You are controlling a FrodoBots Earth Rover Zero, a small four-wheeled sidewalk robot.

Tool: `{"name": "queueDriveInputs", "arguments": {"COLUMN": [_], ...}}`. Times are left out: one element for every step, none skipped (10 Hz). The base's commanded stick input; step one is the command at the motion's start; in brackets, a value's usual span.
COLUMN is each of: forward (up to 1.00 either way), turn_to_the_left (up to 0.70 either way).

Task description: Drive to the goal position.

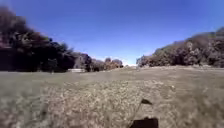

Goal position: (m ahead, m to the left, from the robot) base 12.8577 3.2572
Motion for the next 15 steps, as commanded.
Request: {"name": "queueDriveInputs", "arguments": {"forward": [1.00,1.00,1.00,1.00,1.00,1.00,1.00,1.00,1.00,1.00,1.00,1.00,1.00,1.00,1.00], "turn_to_the_left": [0.00,0.00,0.00,0.00,0.00,0.00,0.00,0.03,0.00,-0.27,-0.40,-0.40,-0.40,-0.40,-0.40]}}
